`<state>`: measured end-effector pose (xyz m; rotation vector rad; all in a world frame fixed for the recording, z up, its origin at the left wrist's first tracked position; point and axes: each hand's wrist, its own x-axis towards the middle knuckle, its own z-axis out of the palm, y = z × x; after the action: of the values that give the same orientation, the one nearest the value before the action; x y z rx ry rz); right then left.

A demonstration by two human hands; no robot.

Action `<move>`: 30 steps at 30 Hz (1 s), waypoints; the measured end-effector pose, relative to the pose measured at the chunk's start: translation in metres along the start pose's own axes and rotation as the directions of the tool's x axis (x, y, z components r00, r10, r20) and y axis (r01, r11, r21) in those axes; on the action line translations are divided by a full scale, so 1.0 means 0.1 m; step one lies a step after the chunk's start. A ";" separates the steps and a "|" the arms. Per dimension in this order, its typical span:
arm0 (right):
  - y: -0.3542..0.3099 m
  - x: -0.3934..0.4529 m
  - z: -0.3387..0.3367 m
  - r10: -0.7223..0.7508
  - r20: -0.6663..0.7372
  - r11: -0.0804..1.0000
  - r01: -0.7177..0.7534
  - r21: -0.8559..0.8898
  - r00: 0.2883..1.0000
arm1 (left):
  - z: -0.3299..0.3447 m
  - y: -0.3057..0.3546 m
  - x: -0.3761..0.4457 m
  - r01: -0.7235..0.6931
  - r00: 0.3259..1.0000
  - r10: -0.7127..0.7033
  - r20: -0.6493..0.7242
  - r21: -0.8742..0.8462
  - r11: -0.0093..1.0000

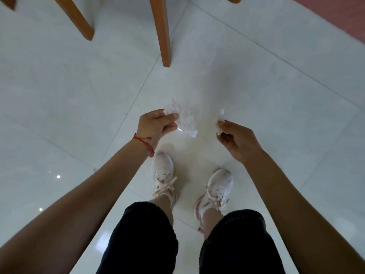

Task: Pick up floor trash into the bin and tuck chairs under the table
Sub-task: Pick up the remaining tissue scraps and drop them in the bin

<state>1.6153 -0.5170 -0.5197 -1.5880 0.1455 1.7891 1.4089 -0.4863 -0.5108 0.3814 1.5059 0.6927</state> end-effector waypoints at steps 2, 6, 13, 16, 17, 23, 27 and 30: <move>-0.03 -0.26 0.04 0.012 0.003 1.000 -0.012 0.008 1.000 | 0.04 0.10 -0.27 0.027 1.000 -0.027 -0.002 0.001 1.000; -0.20 -0.81 0.13 0.026 -0.005 0.998 -0.026 0.057 1.000 | 0.16 0.35 -0.81 0.067 0.998 -0.067 -0.008 -0.024 0.997; -0.57 -1.89 0.32 0.053 0.018 0.986 -0.055 0.157 0.998 | 0.31 0.96 -1.77 0.076 0.997 -0.079 -0.027 -0.087 0.993; -0.71 -2.33 0.43 0.044 0.031 0.989 -0.048 0.137 0.999 | 0.31 1.22 -2.14 0.062 0.997 -0.066 -0.038 -0.100 0.993; -0.75 -2.46 0.47 0.039 0.037 0.989 -0.044 0.138 0.999 | 0.31 1.31 -2.25 0.053 0.998 -0.057 -0.036 -0.102 0.993; -0.99 -3.12 0.73 0.044 0.079 0.981 -0.058 0.184 0.996 | 0.22 1.74 -2.87 0.010 0.998 -0.018 -0.061 -0.129 0.992; -1.07 -3.53 0.93 0.058 0.107 0.987 -0.073 0.140 0.993 | 0.13 1.96 -3.28 -0.030 0.994 0.008 -0.108 -0.198 0.980; -1.12 -3.80 1.08 0.068 0.148 0.992 -0.083 0.095 0.987 | 0.04 2.07 -3.54 -0.071 0.986 0.029 -0.164 -0.254 0.965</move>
<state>1.5811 -0.5443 -0.1110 -1.3934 0.2261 1.9178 1.4013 -0.5510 -0.1059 0.1681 1.5351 0.9665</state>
